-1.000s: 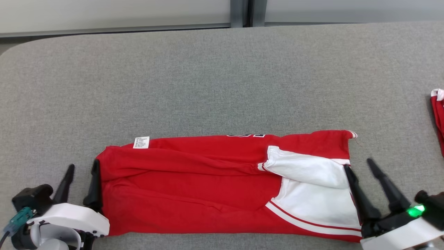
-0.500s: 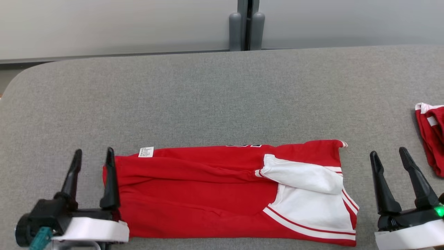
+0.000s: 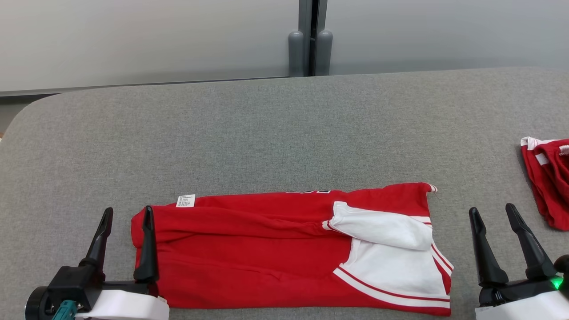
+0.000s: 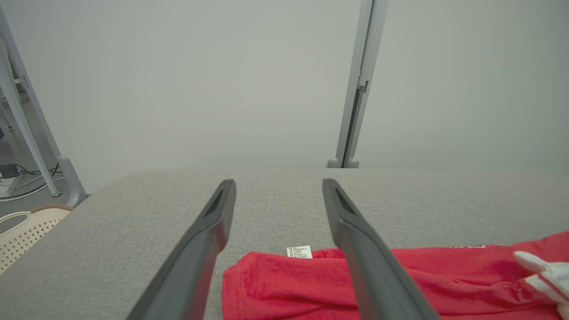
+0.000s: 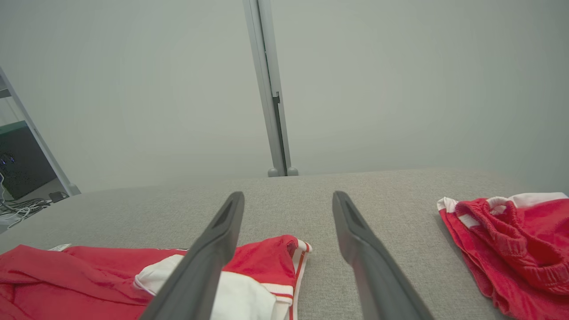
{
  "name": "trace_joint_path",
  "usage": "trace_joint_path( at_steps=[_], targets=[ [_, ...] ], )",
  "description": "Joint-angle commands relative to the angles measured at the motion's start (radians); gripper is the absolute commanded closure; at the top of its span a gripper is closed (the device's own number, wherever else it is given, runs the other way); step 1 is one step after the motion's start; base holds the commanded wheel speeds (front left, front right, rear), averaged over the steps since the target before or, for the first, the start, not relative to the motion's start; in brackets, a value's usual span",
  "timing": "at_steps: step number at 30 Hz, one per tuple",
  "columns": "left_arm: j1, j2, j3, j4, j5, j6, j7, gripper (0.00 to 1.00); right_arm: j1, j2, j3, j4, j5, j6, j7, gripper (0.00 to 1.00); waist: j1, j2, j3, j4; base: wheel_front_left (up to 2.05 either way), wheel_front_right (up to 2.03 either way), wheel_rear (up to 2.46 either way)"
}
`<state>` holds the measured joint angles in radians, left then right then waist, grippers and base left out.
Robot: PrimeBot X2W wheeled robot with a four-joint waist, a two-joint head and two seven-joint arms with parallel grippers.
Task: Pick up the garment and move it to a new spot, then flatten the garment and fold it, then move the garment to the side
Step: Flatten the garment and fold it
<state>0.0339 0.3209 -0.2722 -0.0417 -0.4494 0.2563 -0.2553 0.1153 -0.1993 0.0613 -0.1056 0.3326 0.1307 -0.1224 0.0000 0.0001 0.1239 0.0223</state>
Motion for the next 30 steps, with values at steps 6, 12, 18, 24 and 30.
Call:
trace_joint_path(
  at_steps=[6,12,18,24,30],
  targets=[
    [-0.009,0.009,0.002,0.001,0.002,0.006,0.004,0.00,-0.009,0.000,-0.009,0.015,0.005,0.000,0.006,0.00,0.0000,-0.0001,0.001,0.003,0.00,0.00,0.00],
    [-0.049,-0.005,-0.015,0.003,0.000,-0.003,0.014,0.00,-0.033,-0.013,-0.012,0.115,0.030,0.000,0.005,0.00,0.0000,-0.0001,0.037,0.036,0.00,0.00,0.00],
    [-0.100,-0.021,-0.029,0.015,0.009,-0.016,0.007,0.00,-0.125,-0.008,0.050,0.323,0.079,0.000,-0.003,0.00,0.0000,-0.0001,0.087,0.064,0.00,0.00,0.00],
    [-0.130,-0.035,-0.037,0.039,0.009,-0.026,0.002,0.00,-0.194,0.004,0.147,0.552,0.136,0.000,0.033,0.00,0.0000,-0.0001,0.106,0.087,0.00,0.00,0.00],
    [-0.141,-0.037,-0.029,0.053,0.009,-0.034,-0.004,0.00,-0.169,0.017,0.265,0.659,0.206,0.002,0.084,0.57,0.0000,-0.0001,0.116,0.095,0.00,0.00,0.00]
  ],
)
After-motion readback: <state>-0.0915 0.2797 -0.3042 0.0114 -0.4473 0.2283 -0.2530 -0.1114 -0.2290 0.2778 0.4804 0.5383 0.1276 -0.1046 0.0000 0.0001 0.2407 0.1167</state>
